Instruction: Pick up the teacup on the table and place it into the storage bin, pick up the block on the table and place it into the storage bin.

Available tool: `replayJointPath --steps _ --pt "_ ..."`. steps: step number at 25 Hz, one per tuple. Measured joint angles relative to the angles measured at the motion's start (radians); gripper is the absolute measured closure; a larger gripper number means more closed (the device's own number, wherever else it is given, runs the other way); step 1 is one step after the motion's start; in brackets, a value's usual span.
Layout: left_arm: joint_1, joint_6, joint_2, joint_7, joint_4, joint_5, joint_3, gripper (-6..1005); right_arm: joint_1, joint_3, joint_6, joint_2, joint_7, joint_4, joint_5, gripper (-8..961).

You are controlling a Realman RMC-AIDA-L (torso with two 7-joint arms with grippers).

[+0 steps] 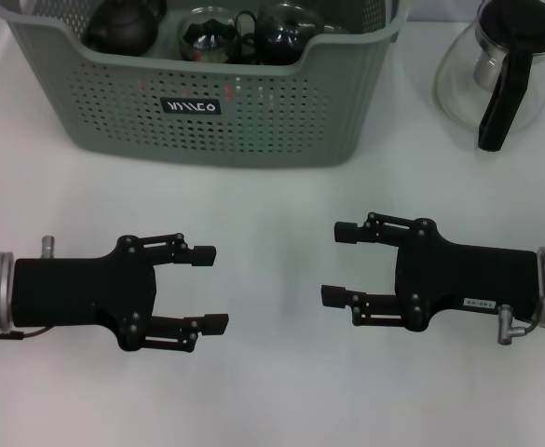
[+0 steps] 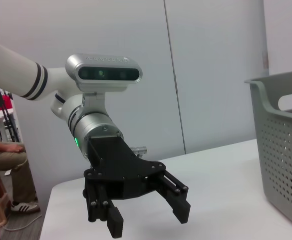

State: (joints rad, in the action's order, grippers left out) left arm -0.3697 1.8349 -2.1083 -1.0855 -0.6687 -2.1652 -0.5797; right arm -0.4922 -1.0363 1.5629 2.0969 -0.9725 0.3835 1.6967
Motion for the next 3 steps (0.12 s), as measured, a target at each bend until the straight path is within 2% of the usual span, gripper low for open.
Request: replayJointPath --steps 3 --pt "0.001 0.0 -0.001 0.0 0.0 -0.001 0.0 175 0.003 -0.001 0.0 0.0 0.0 0.0 0.0 136"
